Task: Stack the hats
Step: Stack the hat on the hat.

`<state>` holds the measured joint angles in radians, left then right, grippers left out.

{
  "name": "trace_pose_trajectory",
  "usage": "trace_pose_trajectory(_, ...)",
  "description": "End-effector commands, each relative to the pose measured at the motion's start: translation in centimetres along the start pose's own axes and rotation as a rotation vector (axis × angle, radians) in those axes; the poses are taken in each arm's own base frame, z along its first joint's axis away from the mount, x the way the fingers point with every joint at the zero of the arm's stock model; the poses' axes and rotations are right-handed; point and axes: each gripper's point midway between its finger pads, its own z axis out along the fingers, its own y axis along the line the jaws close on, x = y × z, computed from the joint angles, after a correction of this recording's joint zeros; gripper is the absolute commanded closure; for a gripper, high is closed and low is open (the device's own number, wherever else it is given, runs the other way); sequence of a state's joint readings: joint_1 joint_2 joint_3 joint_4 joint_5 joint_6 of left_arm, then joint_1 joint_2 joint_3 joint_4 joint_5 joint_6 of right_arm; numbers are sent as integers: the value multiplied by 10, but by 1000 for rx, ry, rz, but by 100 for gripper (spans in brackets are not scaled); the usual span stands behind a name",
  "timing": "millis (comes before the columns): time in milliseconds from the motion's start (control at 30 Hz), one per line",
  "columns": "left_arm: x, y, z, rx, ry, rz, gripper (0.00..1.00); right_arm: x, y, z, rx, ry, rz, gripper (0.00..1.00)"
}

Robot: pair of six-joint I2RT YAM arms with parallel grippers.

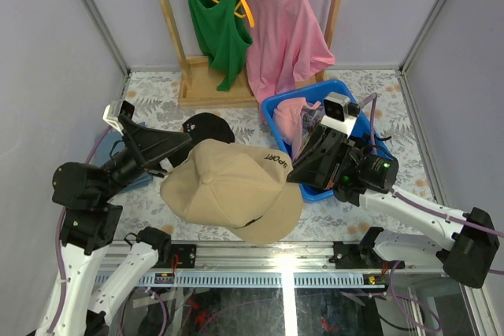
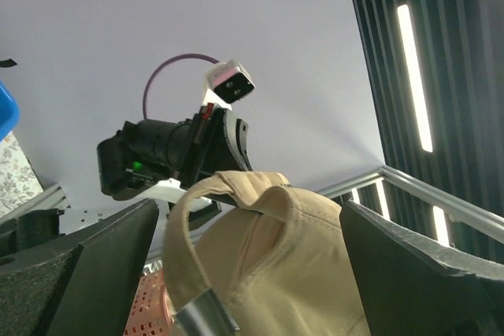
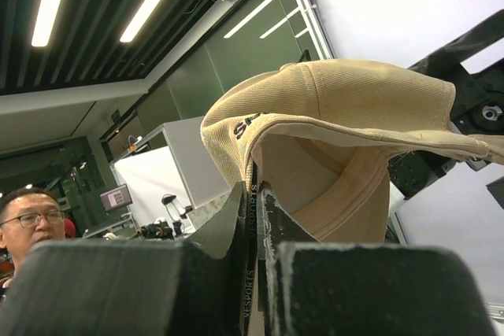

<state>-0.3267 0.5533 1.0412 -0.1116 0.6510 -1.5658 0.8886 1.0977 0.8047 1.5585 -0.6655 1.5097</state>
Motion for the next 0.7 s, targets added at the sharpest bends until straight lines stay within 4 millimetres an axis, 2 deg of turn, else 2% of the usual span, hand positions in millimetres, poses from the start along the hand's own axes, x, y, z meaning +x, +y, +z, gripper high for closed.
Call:
trace_pose_trajectory(0, 28, -20, -12, 73, 137, 10, 0, -6, 25, 9, -109, -8, -92, 100)
trace_pose_trajectory(133, 31, -25, -16, 110, 148, 8, 6, -5, 17, 8, -109, -6, -81, 100)
trace_pose_trajectory(333, 30, -31, -19, 181, 131, 0, 26, -5, 7, 7, -95, -16, -69, 100)
trace_pose_trajectory(500, 26, -32, -17, 204, 113, 16, 48, -4, 3, 6, -85, -20, -66, 100)
trace_pose_trajectory(667, 19, -33, -14, 221, 78, 43, 75, -4, -6, 2, -56, -33, -50, 100)
